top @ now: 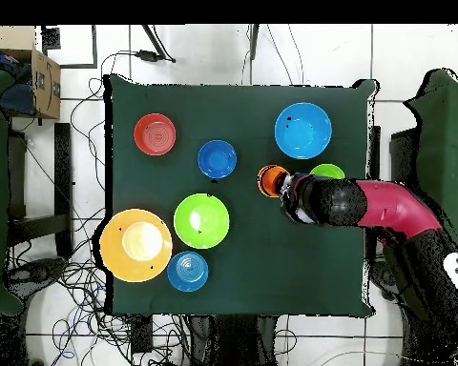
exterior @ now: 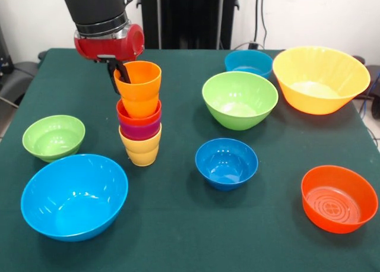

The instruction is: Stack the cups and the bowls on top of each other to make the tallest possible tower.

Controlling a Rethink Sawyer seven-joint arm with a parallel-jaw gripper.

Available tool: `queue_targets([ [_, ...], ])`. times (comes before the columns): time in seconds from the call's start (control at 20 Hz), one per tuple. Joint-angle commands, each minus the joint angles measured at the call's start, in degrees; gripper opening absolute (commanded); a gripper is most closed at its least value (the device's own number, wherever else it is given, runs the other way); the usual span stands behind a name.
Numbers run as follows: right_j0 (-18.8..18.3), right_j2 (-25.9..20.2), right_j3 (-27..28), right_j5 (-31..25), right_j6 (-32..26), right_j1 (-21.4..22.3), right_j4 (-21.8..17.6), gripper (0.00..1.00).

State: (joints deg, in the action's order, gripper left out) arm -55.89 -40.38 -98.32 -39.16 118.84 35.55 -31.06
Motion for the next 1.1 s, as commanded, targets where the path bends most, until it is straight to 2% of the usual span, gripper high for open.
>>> queue_targets([
  [0.05, 2.6, -0.6, -1.4, -2.1, -10.8, -0.6, -3.8, 0.0],
  [0.55, 2.6, -0.5, -1.1, -2.7, -11.1, -0.3, -4.1, 0.0],
  [0.6, 2.6, -0.5, -1.1, -2.8, -11.1, -0.3, -4.2, 1.0],
  [1.1, 2.8, -0.5, -0.8, -2.4, -11.1, -0.2, -4.6, 1.0],
])
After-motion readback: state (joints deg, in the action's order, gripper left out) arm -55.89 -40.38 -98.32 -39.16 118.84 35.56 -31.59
